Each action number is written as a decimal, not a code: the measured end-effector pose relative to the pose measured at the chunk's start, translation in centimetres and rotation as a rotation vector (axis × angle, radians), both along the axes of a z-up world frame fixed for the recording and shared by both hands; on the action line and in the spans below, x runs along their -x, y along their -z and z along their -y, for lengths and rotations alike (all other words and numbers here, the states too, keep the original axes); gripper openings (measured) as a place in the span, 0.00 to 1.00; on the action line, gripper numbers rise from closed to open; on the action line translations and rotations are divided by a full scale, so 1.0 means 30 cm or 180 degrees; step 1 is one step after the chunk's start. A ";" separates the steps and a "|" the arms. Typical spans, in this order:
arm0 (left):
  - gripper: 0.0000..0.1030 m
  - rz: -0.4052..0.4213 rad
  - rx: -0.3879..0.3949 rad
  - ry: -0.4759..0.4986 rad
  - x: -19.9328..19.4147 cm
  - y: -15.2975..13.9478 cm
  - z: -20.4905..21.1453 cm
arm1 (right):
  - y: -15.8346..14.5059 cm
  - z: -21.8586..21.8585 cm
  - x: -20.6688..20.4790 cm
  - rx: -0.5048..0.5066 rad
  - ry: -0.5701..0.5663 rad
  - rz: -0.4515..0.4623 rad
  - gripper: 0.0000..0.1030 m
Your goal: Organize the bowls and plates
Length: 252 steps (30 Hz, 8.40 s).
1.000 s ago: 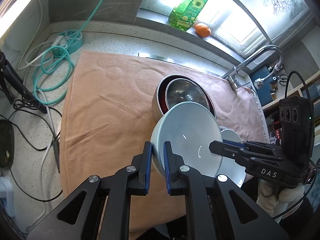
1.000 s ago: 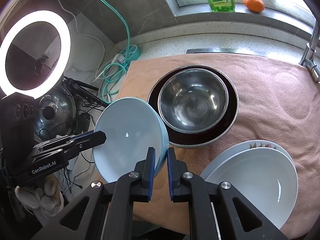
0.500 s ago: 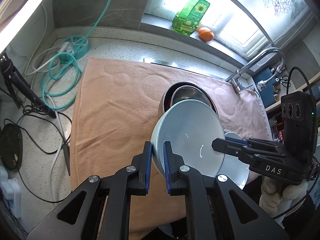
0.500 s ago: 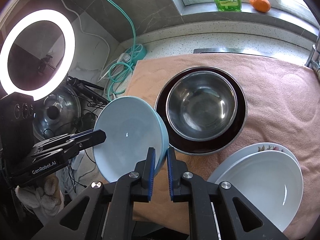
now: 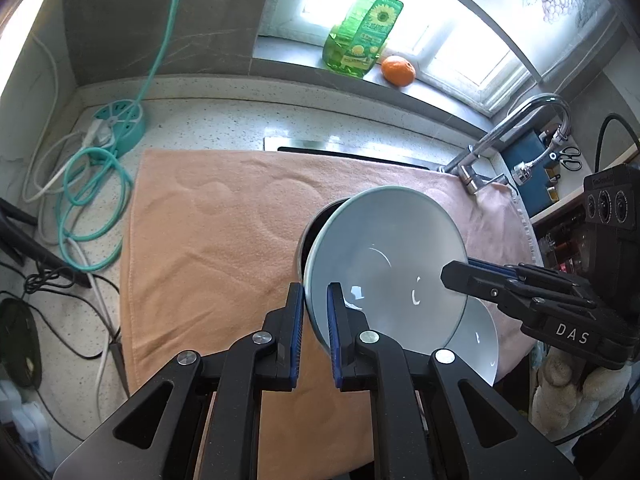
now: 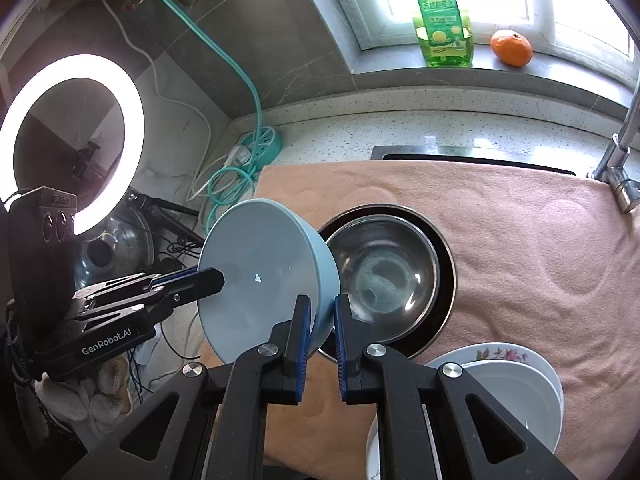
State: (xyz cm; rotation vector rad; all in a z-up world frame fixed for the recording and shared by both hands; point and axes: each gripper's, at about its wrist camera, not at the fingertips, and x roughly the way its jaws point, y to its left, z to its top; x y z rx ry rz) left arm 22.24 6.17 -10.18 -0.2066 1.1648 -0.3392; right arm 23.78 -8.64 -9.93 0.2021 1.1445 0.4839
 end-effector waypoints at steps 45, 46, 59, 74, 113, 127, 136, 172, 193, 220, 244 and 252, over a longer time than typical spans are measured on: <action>0.10 -0.0319 -0.0067 0.0152 -0.111 0.155 0.099 | 0.200 0.097 -0.142 0.0296 0.0305 -0.0299 0.10; 0.10 -0.0324 -0.0059 0.0147 -0.112 0.155 0.098 | 0.200 0.098 -0.142 0.0295 0.0304 -0.0302 0.10; 0.10 -0.0292 0.0029 0.0079 -0.099 0.129 0.067 | 0.199 0.102 -0.140 0.0284 0.0300 -0.0310 0.12; 0.10 -0.0167 0.0219 -0.0340 -0.027 0.095 -0.095 | 0.147 0.203 -0.086 -0.0042 0.0549 -0.0231 0.13; 0.10 -0.0458 0.0320 -0.0139 -0.073 0.224 -0.004 | 0.281 0.187 -0.124 0.0102 0.0637 -0.0494 0.15; 0.10 -0.0394 0.0136 -0.0049 -0.076 0.224 0.018 | 0.271 0.153 -0.125 0.0292 0.0497 -0.0403 0.10; 0.10 -0.0366 0.0093 -0.0032 -0.069 0.218 0.020 | 0.268 0.154 -0.118 0.0311 0.0486 -0.0401 0.10; 0.10 -0.0060 0.0145 -0.0115 0.094 0.036 0.091 | 0.085 0.206 0.038 0.0172 0.0327 -0.0191 0.10; 0.10 -0.0181 0.0191 -0.0093 0.260 0.069 0.369 | 0.084 0.518 0.224 0.0233 0.0304 -0.0233 0.10; 0.10 -0.0366 0.0097 -0.0058 0.302 0.130 0.463 | 0.184 0.614 0.301 0.0272 0.0294 -0.0412 0.10; 0.10 -0.0331 0.0093 -0.0089 0.310 0.113 0.450 | 0.190 0.603 0.313 0.0219 0.0249 -0.0409 0.11; 0.10 -0.0294 0.0079 -0.0115 0.324 0.102 0.437 | 0.192 0.611 0.318 0.0191 0.0258 -0.0420 0.12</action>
